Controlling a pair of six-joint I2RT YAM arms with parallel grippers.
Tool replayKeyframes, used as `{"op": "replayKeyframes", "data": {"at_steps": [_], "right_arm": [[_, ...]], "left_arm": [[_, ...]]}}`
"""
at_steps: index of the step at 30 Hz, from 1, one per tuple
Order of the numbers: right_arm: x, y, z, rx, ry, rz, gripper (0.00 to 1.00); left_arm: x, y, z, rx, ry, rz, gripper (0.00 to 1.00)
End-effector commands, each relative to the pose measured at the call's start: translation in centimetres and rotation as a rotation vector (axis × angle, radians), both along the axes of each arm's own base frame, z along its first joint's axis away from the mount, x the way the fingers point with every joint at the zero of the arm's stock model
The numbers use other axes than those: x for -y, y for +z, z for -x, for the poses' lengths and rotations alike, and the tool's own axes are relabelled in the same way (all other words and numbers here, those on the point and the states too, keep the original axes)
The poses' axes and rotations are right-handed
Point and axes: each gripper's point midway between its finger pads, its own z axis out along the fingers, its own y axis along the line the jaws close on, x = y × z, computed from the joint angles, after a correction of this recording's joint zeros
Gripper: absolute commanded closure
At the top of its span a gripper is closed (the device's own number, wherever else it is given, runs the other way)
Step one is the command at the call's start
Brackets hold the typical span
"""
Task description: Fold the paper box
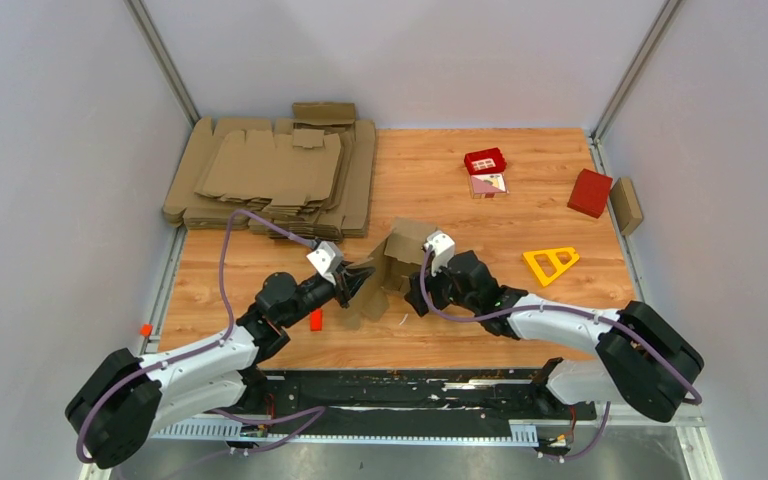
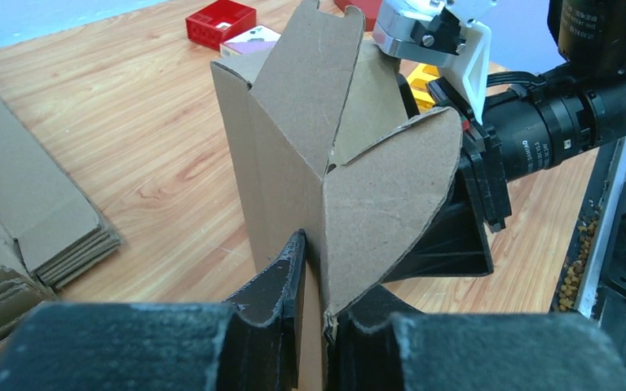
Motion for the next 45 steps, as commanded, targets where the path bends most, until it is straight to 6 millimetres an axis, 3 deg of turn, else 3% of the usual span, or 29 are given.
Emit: {"op": "replayKeyframes", "data": {"at_steps": [1, 4, 8, 14, 17, 22, 28, 40, 44, 45], "right_arm": [[-2.4, 3.3, -0.1, 0.048, 0.069, -0.145, 0.21], [-2.6, 3.3, 0.2, 0.038, 0.086, -0.158, 0.04], [-2.5, 3.1, 0.2, 0.040, 0.091, -0.143, 0.01], [-2.2, 1.6, -0.7, 0.017, 0.063, -0.064, 0.11], [-2.0, 0.9, -1.3, 0.003, 0.024, -0.036, 0.24], [-1.6, 0.9, -2.4, 0.016, -0.046, -0.037, 0.43], [-1.6, 0.8, -3.6, 0.034, -0.101, -0.041, 0.54], [-2.5, -0.5, -3.9, -0.003, -0.114, -0.043, 0.55], [-2.2, 0.3, -4.9, 0.060, -0.169, -0.038, 0.53], [-2.2, 0.6, -5.0, 0.082, -0.174, -0.035, 0.48]], "left_arm": [[0.2, 0.1, 0.4, 0.016, -0.015, -0.015, 0.80], [0.3, 0.0, 0.5, 0.018, -0.016, -0.019, 0.80], [0.3, 0.0, 0.4, 0.017, -0.015, -0.025, 0.80], [0.3, 0.0, 0.5, 0.017, -0.015, -0.027, 0.80], [0.2, 0.0, 0.5, 0.017, -0.012, -0.024, 0.80], [0.3, 0.0, 0.5, 0.015, -0.011, -0.022, 0.79], [0.4, -0.3, 0.5, 0.007, -0.013, -0.026, 0.79], [0.0, -1.0, 0.3, -0.027, 0.021, -0.018, 0.80], [-0.4, -1.1, 0.1, -0.035, 0.050, -0.009, 0.80], [-0.6, -1.1, -0.1, -0.037, 0.065, -0.004, 0.80]]}}
